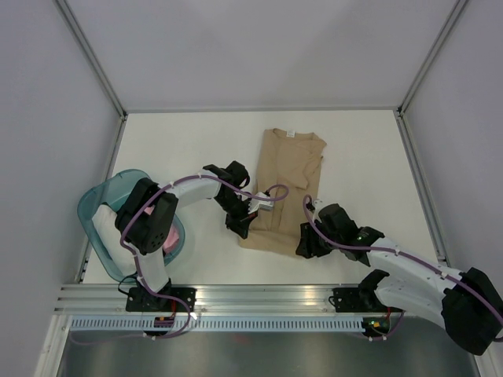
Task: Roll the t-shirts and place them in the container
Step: Roll the tshirt
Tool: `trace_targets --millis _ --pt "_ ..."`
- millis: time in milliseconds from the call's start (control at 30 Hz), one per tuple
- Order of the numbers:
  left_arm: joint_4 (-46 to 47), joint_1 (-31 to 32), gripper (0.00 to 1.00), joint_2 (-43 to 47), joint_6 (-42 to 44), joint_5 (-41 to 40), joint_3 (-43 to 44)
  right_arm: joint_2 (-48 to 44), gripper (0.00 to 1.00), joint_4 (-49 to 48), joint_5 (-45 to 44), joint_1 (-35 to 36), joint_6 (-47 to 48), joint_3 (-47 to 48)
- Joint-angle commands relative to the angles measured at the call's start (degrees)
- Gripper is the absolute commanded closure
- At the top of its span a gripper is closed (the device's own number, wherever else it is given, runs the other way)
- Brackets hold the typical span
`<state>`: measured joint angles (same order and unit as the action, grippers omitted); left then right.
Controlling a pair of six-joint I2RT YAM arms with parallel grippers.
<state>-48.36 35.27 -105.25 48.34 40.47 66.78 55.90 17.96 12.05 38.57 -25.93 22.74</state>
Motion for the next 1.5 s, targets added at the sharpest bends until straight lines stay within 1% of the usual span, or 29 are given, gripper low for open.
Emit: trace_targets --millis 0,33,67,100,133,200,267,300,333,367,400,433,467,533,633,733,767,800,833,933,1033,1133,1167,1200,1233,1300,1367,1433,1467 --pt "-2.0 -0.02 0.93 1.37 3.17 0.14 0.54 0.61 0.55 -1.7 0.43 0.46 -1.14 -0.59" --pt "-2.0 -0.02 0.91 1.37 3.25 -0.21 0.71 0.61 0.68 -1.61 0.34 0.46 -1.31 -0.16" --pt "-2.18 -0.02 0.88 1.37 3.26 -0.48 0.8 0.53 0.71 -1.52 0.51 0.46 -1.49 0.02" --pt "-2.79 -0.02 0.79 1.45 3.26 -1.0 0.98 0.61 0.73 -1.61 0.95 0.28 -1.92 0.28" --pt "-3.14 -0.02 0.73 1.63 2.91 -1.27 1.41 0.79 0.77 -1.69 1.56 0.37 -2.02 0.63" --pt "-3.15 -0.02 0.61 3.03 2.2 -1.45 1.42 1.75 0.82 -1.87 3.85 -0.15 -2.98 1.07" --pt "-2.97 0.06 0.57 5.3 2.29 -0.57 0.19 2.63 0.85 -1.87 5.08 -0.86 -3.51 1.69" --pt "-2.62 0.15 0.53 5.93 2.11 0.22 -0.51 3.33 0.86 -1.87 6.39 -1.73 -3.6 1.78" --pt "-2.1 0.24 0.52 6.54 2.03 0.49 -1.99 3.69 0.92 -1.78 7.1 -2.44 -3.68 1.87" --pt "-1.48 0.5 0.42 7.33 1.76 -0.21 -2.88 4.04 0.93 -1.78 9.02 -4.18 -3.6 1.87" --pt "-0.52 0.68 0.41 7.78 1.33 -1.08 -4.8 4.22 0.94 -1.96 10.17 -5.25 -3.6 1.69" --pt "2.28 0.94 0.41 8.04 0.63 -1.96 -5.78 4.22 1.0 -1.96 11.49 -6.65 -3.51 1.52" --pt "3.61 1.12 0.4 8.31 -0.08 -3.54 -6.66 4.22 1.0 -2.13 12.54 -9.1 -3.6 1.34" --pt "5.46 2.43 0.4 8.57 -1.49 -4.34 -8.42 4.31 1.0 -1.96 15.19 -11.05 -2.81 1.43" --pt "9.23 4.46 0.39 9.54 -4.03 -6.1 -10.53 5.44 1.0 -1.52 17.3 -11.85 -2.45 1.96" --pt "12.93 5.34 0.45 9.63 -8.33 -9.61 -11.5 6.76 1.0 -1.61 18.71 -11.93 -2.37 1.52" --pt "14.42 5.34 0.58 9.63 -9.91 -11.01 -11.59 6.85 1.0 -1.35 18.62 -11.94 -1.76 1.52" --pt "14.87 5.34 0.66 9.89 -10.36 -11.55 -11.94 6.85 1.0 -1.08 18.79 -12.02 -1.49 1.43" --pt "14.96 5.34 0.78 9.98 -10.63 -11.55 -12.11 6.33 1.0 -0.65 19.23 -12.2 -1.4 1.34" --pt "13.47 5.34 0.98 10.59 -10.98 -9.45 -12.64 5.19 1.0 0.84 20.28 -12.46 -1.75 1.25" --pt "8.21 5.08 0.98 10.77 -10.02 -5.85 -11.68 4.66 1.0 3.04 22.65 -12.46 -3.42 0.99" --pt "-0.22 4.81 0.98 11.47 -7.3 -0.93 -10.1 2.38 1.0 4.02 27.75 -12.46 -7.11 -0.94" --pt "-2.16 4.81 0.98 11.56 -5.03 1.43 -9.4 1.76 1.0 3.84 30.46 -12.46 -8.07 -1.47" --pt "-5.66 4.72 0.98 11.21 -4.05 2.33 -8.96 1.24 1.0 2.8 32.75 -12.38 -9.3 -2.95" --pt "-6.3 4.64 0.98 11.12 -3.43 2.77 -8.52 0.88 1.0 -1.3 34.86 -12.46 -13.31 -3.92" --pt "-6.31 3.76 0.98 10.07 -3.16 3.56 -7.37 1.66 1.0 -5.81 38.9 -12.99 -16.51 -5.68" --pt "-5.17 2.27 0.98 8.67 -4.21 3.39 -5.36 4.47 0.98 -5.66 38.49 -15.09 -14.51 -4.82" --pt "-4.99 1.3 0.98 5.86 -4.74 3.39 -3.77 8.58 0.95 -2.25 37.78 -18.15 -9.34 -2.27" --pt "-4.9 0.25 0.98 4.98 -4.83 3.39 -2.29 10.09 0.89 -1.35 37.69 -19.22 -7.75 -1.39"
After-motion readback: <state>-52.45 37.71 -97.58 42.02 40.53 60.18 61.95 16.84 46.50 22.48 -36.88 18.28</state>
